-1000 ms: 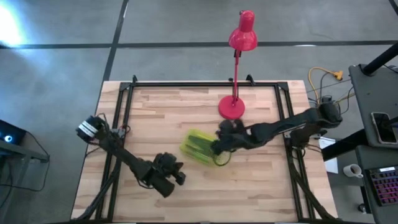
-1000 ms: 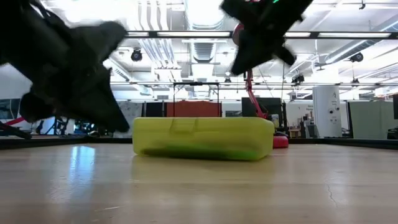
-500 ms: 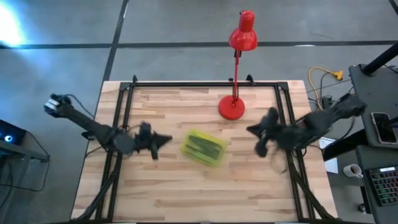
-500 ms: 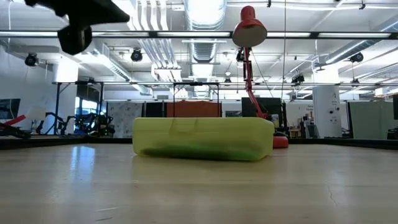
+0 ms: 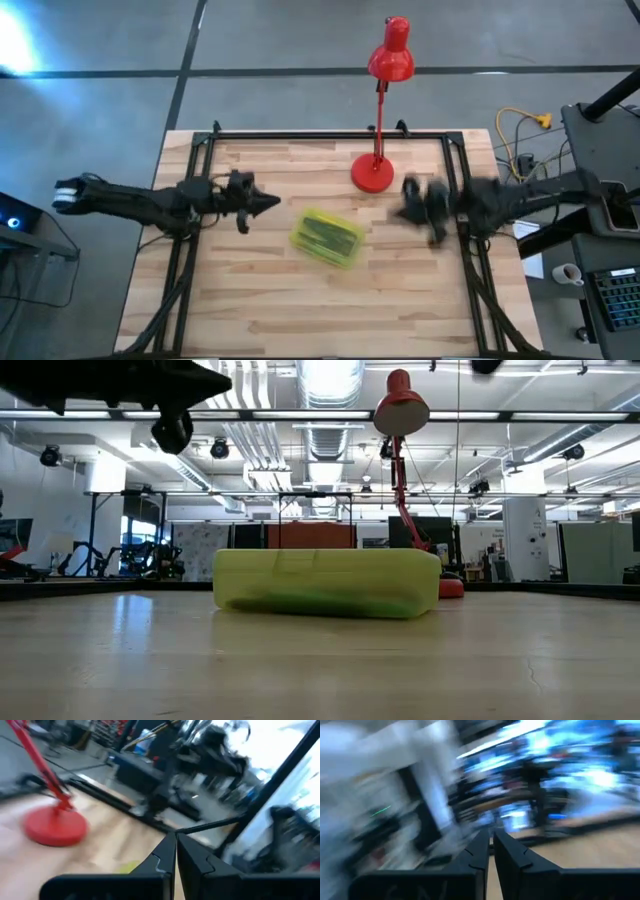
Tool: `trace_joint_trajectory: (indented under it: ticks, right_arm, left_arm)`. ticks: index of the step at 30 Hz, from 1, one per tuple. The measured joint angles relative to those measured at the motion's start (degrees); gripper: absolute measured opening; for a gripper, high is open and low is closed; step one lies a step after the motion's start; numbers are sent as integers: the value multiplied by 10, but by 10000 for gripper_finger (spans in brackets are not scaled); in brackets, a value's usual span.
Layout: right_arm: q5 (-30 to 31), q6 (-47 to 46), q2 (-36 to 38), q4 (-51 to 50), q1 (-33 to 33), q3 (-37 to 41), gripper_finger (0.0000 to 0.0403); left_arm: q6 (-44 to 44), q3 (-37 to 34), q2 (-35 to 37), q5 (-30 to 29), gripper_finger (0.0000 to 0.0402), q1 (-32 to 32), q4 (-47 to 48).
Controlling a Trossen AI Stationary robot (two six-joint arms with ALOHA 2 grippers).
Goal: Pick & place school supplies into a supply box
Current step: Return to Home Position
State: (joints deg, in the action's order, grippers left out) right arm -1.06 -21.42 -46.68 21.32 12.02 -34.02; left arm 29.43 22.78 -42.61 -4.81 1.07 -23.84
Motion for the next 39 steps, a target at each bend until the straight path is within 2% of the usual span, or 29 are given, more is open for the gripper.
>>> trace_joint_trajectory:
  ticks: [2, 4, 6, 7, 8, 11, 15, 21, 24, 26, 30, 36, 39]
  right_arm:
    - [-25, -29, 39, -32, -80, 16, 18]
    - [-89, -33, 77, -78, -142, 22, 18]
    - [-141, -41, 117, -128, -164, 32, 18]
    - [-147, -32, 135, -143, -166, 40, 18]
    - [-137, -23, 153, -149, -166, 51, 18]
    - [-53, -17, 203, -150, -164, 94, 18]
    - [-18, -32, 235, -125, -161, 163, 18]
    - [-16, -56, 315, -119, -162, 224, 18]
    - [-21, -61, 366, -129, -162, 255, 18]
    - [-14, -82, 401, -133, -162, 281, 18]
    - [-8, -127, 467, -140, -162, 335, 18]
    - [-2, -118, 462, -183, -165, 335, 18]
    - [-2, -117, 457, -206, -165, 335, 18]
  left_arm:
    - [-41, 28, 6, 24, 0, -39, 45]
    - [-61, 56, 35, 59, 0, -77, 114]
    - [-73, 62, 69, 81, 0, -110, 198]
    - [-78, 62, 88, 90, 0, -120, 218]
    - [-84, 57, 107, 97, 0, -126, 223]
    - [-98, 23, 160, 105, 0, -127, 215]
    - [-80, -28, 183, 102, 0, -126, 211]
    - [-106, -61, 235, -6, 0, -128, 228]
    - [-118, -67, 280, -7, 0, -127, 302]
    - [-90, -75, 306, -8, 0, -127, 339]
    - [-58, -112, 354, 46, 0, -127, 332]
    - [41, -181, 421, 55, 0, -128, 321]
    - [65, -190, 416, 51, 0, -127, 306]
